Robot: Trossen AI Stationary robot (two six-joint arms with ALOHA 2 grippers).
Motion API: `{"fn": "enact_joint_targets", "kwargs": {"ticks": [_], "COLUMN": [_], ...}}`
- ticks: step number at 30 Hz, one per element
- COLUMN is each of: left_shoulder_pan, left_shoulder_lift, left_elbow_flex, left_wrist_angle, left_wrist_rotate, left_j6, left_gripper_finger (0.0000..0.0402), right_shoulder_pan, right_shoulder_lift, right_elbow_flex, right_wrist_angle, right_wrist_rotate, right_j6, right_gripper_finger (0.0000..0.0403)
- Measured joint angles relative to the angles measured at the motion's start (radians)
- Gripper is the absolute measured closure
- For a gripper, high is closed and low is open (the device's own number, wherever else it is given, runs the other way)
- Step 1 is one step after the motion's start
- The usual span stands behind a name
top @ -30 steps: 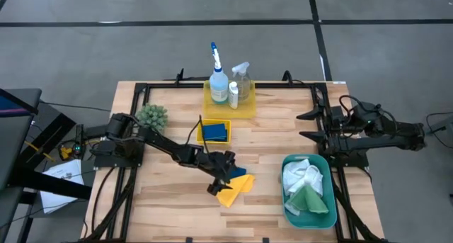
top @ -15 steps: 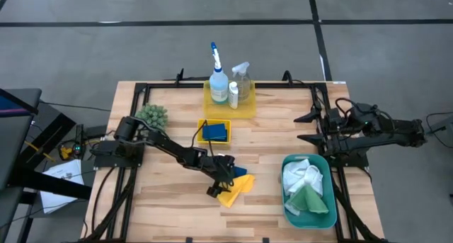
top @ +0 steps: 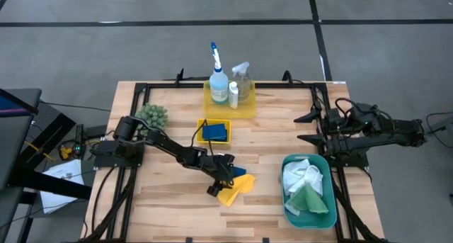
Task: Pick & Place Kitchen Items
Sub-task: Put the yellow cloth into the green bin
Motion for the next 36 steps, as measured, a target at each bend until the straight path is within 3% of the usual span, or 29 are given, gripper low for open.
{"fn": "enact_joint_targets", "kwargs": {"ticks": [15, 27, 30, 36], "left_shoulder_pan": [0.006, -0.032, -0.057, -0.1], "left_shoulder_lift": [-0.008, -0.135, -0.163, -0.209], "left_elbow_flex": [-0.001, -0.003, -0.002, -0.002], "left_wrist_angle": [-0.014, -0.034, -0.028, -0.048], "left_wrist_rotate": [0.017, 0.02, -0.024, -0.209], "left_j6": [0.004, 0.051, 0.06, 0.06], "left_gripper_finger": [0.0389, 0.0398, 0.0399, 0.0399], "right_shoulder_pan": [0.0, 0.0, 0.0, -0.001], "right_shoulder_lift": [0.0, 0.0, 0.0, 0.0], "right_elbow_flex": [0.0, 0.0, 0.0, 0.0], "right_wrist_angle": [0.0, -0.005, -0.004, -0.004], "right_wrist_rotate": [0.0, 0.0, 0.0, 0.0], "right_j6": [0.0, 0.0, 0.0, -0.001], "right_gripper_finger": [0.0126, 0.0126, 0.0126, 0.0126]}}
